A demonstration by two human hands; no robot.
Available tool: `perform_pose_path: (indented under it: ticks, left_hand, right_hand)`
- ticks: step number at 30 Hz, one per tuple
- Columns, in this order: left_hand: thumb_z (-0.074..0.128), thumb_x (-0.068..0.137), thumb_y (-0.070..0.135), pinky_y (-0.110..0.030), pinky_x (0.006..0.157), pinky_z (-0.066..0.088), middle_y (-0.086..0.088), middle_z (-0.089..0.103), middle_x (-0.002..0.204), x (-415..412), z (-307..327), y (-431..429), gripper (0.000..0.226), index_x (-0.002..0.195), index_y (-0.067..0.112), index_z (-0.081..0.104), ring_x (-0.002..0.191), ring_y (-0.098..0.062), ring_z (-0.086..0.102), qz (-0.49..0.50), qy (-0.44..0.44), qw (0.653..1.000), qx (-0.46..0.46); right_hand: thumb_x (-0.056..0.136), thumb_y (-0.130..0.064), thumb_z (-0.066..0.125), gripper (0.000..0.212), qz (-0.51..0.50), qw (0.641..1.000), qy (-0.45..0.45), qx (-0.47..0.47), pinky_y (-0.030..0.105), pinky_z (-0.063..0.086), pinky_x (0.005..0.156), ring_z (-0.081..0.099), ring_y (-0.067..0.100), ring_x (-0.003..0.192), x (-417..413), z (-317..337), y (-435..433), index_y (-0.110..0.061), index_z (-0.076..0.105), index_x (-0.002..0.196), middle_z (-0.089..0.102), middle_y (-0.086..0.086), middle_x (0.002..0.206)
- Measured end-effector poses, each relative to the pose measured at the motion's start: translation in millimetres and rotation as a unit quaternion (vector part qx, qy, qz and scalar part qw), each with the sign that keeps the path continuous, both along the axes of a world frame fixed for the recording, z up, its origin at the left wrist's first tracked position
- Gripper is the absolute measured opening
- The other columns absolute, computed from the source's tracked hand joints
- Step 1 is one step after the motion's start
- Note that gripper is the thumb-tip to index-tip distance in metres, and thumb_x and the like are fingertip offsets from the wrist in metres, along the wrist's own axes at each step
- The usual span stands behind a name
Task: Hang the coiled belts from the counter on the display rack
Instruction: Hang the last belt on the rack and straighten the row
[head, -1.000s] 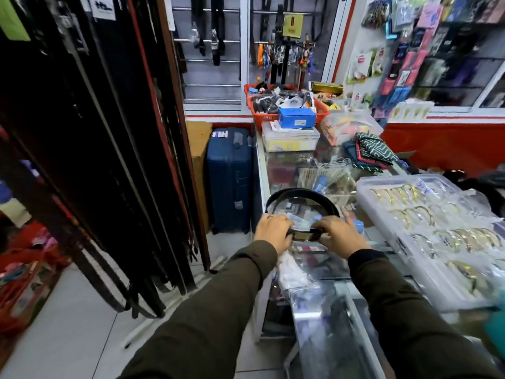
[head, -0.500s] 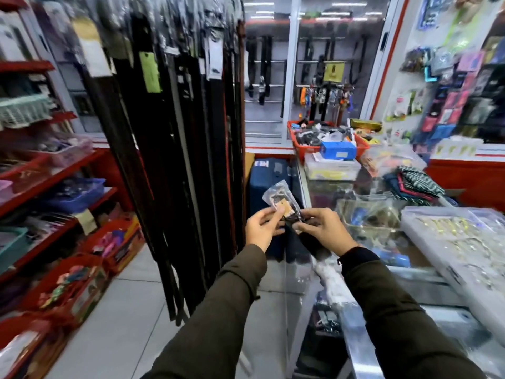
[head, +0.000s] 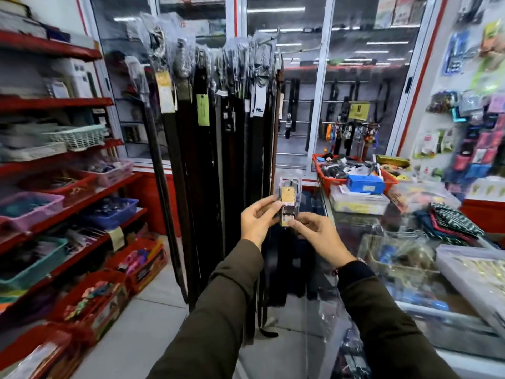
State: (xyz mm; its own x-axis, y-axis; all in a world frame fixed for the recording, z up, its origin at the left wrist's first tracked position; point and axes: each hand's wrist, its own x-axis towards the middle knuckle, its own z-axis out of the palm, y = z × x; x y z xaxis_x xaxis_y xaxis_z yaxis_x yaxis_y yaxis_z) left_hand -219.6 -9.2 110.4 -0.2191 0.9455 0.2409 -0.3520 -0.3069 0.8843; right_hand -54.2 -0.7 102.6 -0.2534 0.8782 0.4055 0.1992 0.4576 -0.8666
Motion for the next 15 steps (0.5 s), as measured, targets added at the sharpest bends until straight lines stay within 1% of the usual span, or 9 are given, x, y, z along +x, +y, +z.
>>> perform_pose_path:
  ticks: [1,3,4,6,8,10,11,13,15]
  left_hand:
    - [0.072,0.09,0.008,-0.029,0.083,0.063,-0.002,0.079,0.1,-3,6,-1,0.018,0.104,0.018,0.075,0.093,-0.013,0.074,0.01,-0.009,1.0,0.012]
    - [0.076,0.087,0.013,-0.027,0.081,0.062,-0.003,0.08,0.102,-8,16,-2,0.017,0.103,0.019,0.077,0.098,-0.016,0.076,0.026,-0.022,0.999,0.027]
    - [0.078,0.086,0.015,-0.026,0.08,0.062,-0.005,0.08,0.104,-10,19,-3,0.018,0.104,0.018,0.077,0.1,-0.018,0.075,0.033,-0.025,0.999,0.031]
    - [0.078,0.085,0.017,-0.024,0.078,0.061,-0.009,0.079,0.103,-14,24,-6,0.017,0.102,0.015,0.078,0.1,-0.02,0.075,0.046,-0.017,0.998,0.034]
    - [0.077,0.086,0.017,-0.023,0.076,0.061,-0.009,0.079,0.101,-18,25,-6,0.013,0.099,0.014,0.079,0.099,-0.019,0.075,0.06,0.015,0.997,0.042]
    - [0.077,0.086,0.015,-0.026,0.076,0.061,-0.007,0.08,0.098,-21,31,-5,0.01,0.097,0.015,0.079,0.097,-0.017,0.075,0.072,0.043,0.995,0.058]
    - [0.077,0.086,0.013,-0.026,0.076,0.061,-0.005,0.08,0.095,-22,37,-3,0.009,0.095,0.015,0.079,0.094,-0.015,0.076,0.076,0.048,0.994,0.066]
    - [0.076,0.086,0.009,-0.023,0.074,0.061,-0.001,0.08,0.089,-23,53,2,0.009,0.093,0.015,0.079,0.087,-0.01,0.076,0.084,0.05,0.992,0.085]
    - [0.076,0.086,0.009,-0.02,0.071,0.06,0.003,0.081,0.084,-22,76,7,0.01,0.09,0.017,0.08,0.084,-0.007,0.076,0.093,0.049,0.988,0.11]
  right_hand:
    - [0.091,-0.02,0.071,0.008,0.027,0.999,0.016,-0.015,0.031,0.059,0.075,0.069,0.009,0.082,-4,3,1,-0.026,0.076,0.093,0.077,-0.004,0.086]
    - [0.09,-0.009,0.07,0.02,0.037,0.997,0.057,-0.022,0.027,0.063,0.072,0.074,0.011,0.088,-13,9,5,-0.028,0.075,0.098,0.079,-0.007,0.089]
    - [0.089,-0.008,0.071,0.022,0.032,0.996,0.079,-0.017,0.025,0.063,0.072,0.075,0.011,0.091,-18,13,7,-0.026,0.076,0.1,0.08,-0.007,0.091]
    - [0.088,-0.007,0.073,0.021,0.016,0.991,0.13,-0.009,0.024,0.062,0.074,0.076,0.012,0.094,-28,23,10,-0.018,0.076,0.106,0.08,-0.003,0.096]
    - [0.087,-0.006,0.073,0.025,0.004,0.983,0.183,-0.011,0.026,0.063,0.078,0.076,0.015,0.095,-38,36,15,-0.007,0.074,0.112,0.079,0.007,0.101]
    - [0.086,-0.005,0.074,0.027,0.009,0.978,0.207,-0.011,0.028,0.063,0.079,0.075,0.018,0.096,-44,50,20,-0.003,0.073,0.113,0.079,0.011,0.103]
    - [0.086,-0.005,0.074,0.026,0.012,0.977,0.212,-0.009,0.026,0.063,0.078,0.075,0.017,0.095,-46,57,22,-0.006,0.074,0.112,0.08,0.008,0.101]
    - [0.086,-0.006,0.074,0.022,0.017,0.975,0.222,0.0,0.023,0.061,0.076,0.075,0.011,0.092,-49,71,25,-0.016,0.076,0.106,0.081,-0.004,0.093]
    - [0.086,-0.007,0.074,0.022,0.022,0.971,0.236,0.013,0.027,0.061,0.079,0.075,0.011,0.092,-51,90,29,-0.024,0.077,0.099,0.081,-0.007,0.09]
